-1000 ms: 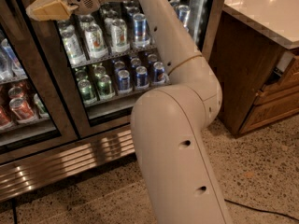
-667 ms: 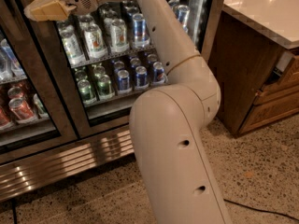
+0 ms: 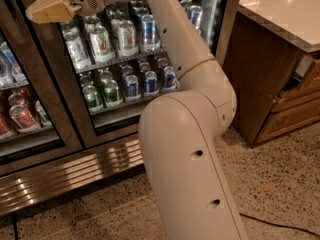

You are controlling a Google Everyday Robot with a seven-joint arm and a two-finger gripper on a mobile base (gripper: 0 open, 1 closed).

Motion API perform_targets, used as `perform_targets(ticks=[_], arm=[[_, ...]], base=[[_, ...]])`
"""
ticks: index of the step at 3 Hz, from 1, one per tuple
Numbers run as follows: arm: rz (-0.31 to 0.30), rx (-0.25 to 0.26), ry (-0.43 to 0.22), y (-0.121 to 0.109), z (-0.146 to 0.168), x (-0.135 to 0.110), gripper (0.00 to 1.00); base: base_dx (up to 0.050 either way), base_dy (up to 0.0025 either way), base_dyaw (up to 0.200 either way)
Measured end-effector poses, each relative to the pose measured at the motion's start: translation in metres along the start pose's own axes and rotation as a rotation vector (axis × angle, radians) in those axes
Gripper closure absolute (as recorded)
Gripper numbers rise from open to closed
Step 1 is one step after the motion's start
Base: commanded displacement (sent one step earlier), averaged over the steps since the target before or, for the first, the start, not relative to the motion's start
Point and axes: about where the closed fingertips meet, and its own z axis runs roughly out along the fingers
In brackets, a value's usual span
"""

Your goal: Open right fridge door

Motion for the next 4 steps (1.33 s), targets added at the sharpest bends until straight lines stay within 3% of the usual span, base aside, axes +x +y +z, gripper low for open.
perform_targets(ticks=[2, 3, 4], arm=[[0.0, 0.0, 0.0, 0.0, 0.0, 0.0, 0.11], [0.0, 0.0, 0.0, -0.0001, 0.0003, 0.0, 0.0], [0.0, 0.0, 0.0, 0.0001, 0.0006, -0.0001, 0.0]], base=[[0.0, 0.0, 0.0], [0.0, 0.0, 0.0], [0.0, 0.0, 0.0]])
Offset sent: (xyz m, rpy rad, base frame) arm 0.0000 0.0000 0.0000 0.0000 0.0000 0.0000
